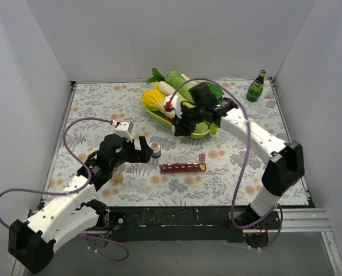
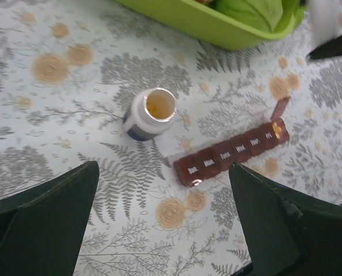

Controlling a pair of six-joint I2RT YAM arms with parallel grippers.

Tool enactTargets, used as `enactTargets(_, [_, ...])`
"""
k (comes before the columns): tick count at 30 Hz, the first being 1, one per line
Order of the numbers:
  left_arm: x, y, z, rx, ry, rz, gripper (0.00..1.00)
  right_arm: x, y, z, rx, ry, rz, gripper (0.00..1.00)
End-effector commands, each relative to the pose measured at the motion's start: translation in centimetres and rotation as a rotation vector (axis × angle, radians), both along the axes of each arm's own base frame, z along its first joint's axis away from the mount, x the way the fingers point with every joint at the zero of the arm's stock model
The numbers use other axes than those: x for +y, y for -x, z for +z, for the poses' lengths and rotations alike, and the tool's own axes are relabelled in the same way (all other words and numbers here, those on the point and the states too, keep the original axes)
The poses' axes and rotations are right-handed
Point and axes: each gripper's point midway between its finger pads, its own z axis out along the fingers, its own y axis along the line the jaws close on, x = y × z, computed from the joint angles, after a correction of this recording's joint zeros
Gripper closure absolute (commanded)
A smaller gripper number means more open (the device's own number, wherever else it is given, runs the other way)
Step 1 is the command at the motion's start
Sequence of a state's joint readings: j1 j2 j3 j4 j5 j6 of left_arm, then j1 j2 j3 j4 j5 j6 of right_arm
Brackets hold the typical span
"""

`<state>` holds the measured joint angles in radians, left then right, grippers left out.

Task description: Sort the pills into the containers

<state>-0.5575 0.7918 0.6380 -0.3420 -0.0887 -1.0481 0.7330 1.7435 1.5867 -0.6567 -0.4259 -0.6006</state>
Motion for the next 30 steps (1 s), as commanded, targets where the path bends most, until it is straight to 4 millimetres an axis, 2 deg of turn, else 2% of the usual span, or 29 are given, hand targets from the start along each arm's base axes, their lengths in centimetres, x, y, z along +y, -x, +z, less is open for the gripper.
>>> enactTargets(1, [-5.4, 0.4, 0.7, -0.042, 0.170, -0.248, 0.02, -3.8, 0.4, 4.8, 0.043, -0.216, -0.047, 0.75])
enactTargets(2, [-5.7, 0.1, -0.4, -0.015, 0.175, -0.241, 0.02, -4.4, 0.4, 6.0, 0.017, -0.257, -0.052, 0.75])
enactTargets(3, [-5.6, 0.2, -1.9, 0.011, 0.173, -0.229, 0.02, -5.4, 0.0, 6.1, 0.020, -0.272, -0.077, 0.75])
enactTargets(4, [-5.6, -0.4, -1.8, -0.006, 0.200, -0.201, 0.02, -5.7, 0.4, 6.3, 0.037, -0.298, -0.077, 0.75])
enactTargets(5, [-5.0, -1.0, -2.6, -0.005, 0.187, -0.149, 0.02, -6.3, 1.0, 5.8, 0.052, -0.306, -0.083, 0.74])
enactTargets(6, [-4.7, -0.9, -3.9, 0.008, 0.172, -0.138, 0.02, -6.8, 0.6, 5.9, 0.047, -0.323, -0.097, 0.74])
enactTargets(8, [-4.3, -1.7, -4.0, -0.028, 0.181, -0.095, 0.02, -7.4, 1.4, 5.6, 0.068, -0.343, -0.097, 0.74])
enactTargets(12, [-4.0, -2.2, -5.9, -0.028, 0.185, -0.060, 0.02, -8.1, 1.7, 5.3, 0.080, -0.371, -0.107, 0.74])
enactTargets(19, [-4.9, -3.4, -7.6, -0.027, 0.194, -0.051, 0.04, -8.5, 2.0, 5.9, 0.100, -0.415, -0.104, 0.73])
enactTargets(25, [-4.6, -5.2, -7.9, -0.076, 0.143, 0.039, 0.06, -8.7, 2.0, 5.9, 0.115, -0.428, -0.107, 0.73])
enactTargets(30, [-5.5, -5.2, -9.3, -0.074, 0.094, 0.045, 0.08, -8.8, 2.1, 5.9, 0.119, -0.432, -0.109, 0.73])
